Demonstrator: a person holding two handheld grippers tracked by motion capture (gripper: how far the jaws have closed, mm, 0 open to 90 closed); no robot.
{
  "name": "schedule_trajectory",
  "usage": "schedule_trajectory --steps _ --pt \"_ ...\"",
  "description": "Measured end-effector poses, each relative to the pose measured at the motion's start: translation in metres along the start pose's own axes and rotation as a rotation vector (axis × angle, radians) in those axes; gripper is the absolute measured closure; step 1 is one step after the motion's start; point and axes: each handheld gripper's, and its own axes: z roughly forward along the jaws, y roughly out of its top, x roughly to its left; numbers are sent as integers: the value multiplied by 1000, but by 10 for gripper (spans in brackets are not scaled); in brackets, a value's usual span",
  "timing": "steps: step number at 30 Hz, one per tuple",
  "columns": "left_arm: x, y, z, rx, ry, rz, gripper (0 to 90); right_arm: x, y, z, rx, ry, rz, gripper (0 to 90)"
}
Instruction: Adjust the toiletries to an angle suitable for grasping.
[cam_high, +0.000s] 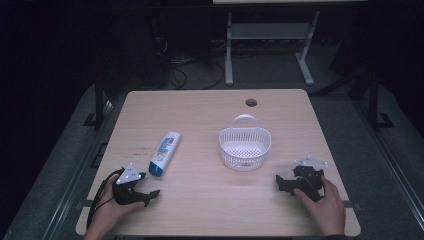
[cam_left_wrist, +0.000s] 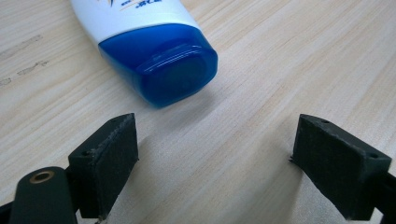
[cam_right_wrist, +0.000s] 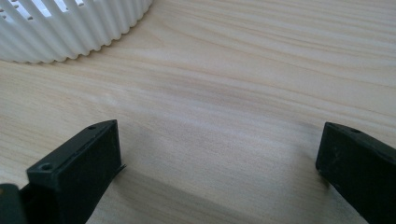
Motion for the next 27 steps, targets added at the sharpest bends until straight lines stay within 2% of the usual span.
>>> schedule_trajectory --steps 14,16,17,19,20,27 --pt "1 1 -2 12 12 -9 160 0 0 0 0 0 0 0" --pt "2 0 -5 20 6 -5 220 0 0 0 1 0 0 0" --pt "2 0 -7 25 7 -5 220 0 0 0 1 0 0 0" --pt "3 -1 -11 32 4 -21 267 0 0 0 0 0 0 0" --pt "3 -1 -14 43 -6 -18 304 0 0 0 1 0 0 0" --pt "6 2 -28 32 -50 -40 590 0 0 0 1 -1 0 0"
